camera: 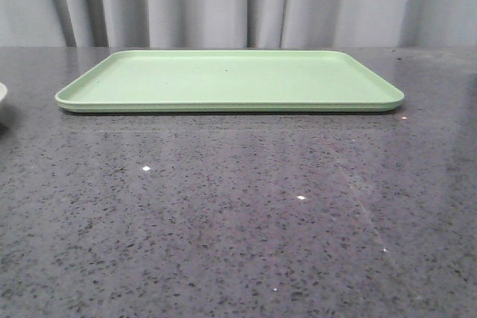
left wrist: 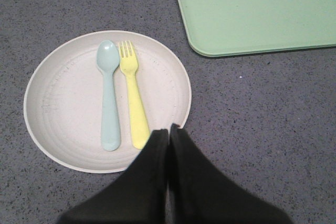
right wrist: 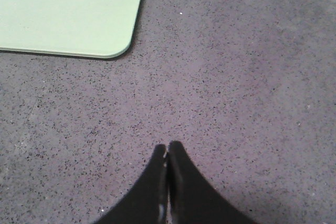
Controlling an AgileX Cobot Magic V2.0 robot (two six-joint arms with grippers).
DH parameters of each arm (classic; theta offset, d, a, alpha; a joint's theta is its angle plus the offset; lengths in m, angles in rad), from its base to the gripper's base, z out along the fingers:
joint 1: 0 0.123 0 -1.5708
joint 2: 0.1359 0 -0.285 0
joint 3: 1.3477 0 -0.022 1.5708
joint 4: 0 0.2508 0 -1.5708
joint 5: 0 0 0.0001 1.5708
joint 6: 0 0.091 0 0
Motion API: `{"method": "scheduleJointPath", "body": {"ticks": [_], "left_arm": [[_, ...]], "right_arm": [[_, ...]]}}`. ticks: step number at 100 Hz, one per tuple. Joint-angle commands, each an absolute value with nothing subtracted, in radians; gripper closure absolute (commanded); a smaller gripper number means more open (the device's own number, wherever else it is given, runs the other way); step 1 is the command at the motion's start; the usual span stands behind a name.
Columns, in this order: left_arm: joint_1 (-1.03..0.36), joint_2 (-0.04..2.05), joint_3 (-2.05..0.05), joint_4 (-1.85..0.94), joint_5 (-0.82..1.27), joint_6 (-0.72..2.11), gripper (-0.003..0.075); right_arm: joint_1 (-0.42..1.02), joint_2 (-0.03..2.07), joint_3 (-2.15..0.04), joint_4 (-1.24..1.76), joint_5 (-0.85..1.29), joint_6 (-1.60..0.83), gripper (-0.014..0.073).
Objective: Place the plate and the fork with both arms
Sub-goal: 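Open the left gripper and lower it onto the cream plate's rim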
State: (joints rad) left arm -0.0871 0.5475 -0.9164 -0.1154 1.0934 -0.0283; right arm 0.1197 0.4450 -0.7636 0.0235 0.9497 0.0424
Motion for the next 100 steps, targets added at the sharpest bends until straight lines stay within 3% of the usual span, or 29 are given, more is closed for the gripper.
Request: {"method": "scheduleJointPath", "body": {"ticks": [1,11,16,26,31,36,51,71,100], "left_arm": [[-0.093,0.561,-0.949,-0.132,1.037,-0.020,0.0724],[-0.093,0.561,-0.949,-0.132,1.060,0.000,0.0608],[-0.093,0.561,-0.949,-0.132,1.071,0.000,0.0498],[-0.093,0.561,-0.949,-0.132,1.077,0.000,0.0209],[-0.093,0.561,-0.949,-0.132,1.077,0.000,0.0107],[-0.093,0.561,-0.949,-0.132,1.077,0.000,0.0055],[-0.093,0.561,-0.949,-0.128,1.075,-0.031,0.0080],[-0.093,0.561,-0.949,-0.008,1.028,-0.066,0.0239],[-0.093,0.683,-0.949,0.123,0.979,-0.112,0.0236]], "right_arm": [[0.114,0.463,-0.791,0.020,0.885,0.038,0.0698],[0.114,0.463,-0.791,0.023,0.884,0.038,0.0593],[0.114,0.463,-0.791,0.026,0.882,0.038,0.0500],[0.114,0.463,-0.791,0.026,0.881,0.038,0.0253],[0.114,0.463,-0.791,0.026,0.881,0.038,0.0156],[0.114,0.463,-0.791,0.026,0.878,0.038,0.0093],[0.114,0.463,-0.791,0.026,0.877,0.038,0.0064],[0.114,0.463,-0.791,0.026,0.875,0.038,0.0064],[0.114,0.463,-0.791,0.026,0.875,0.038,0.0064]]}}
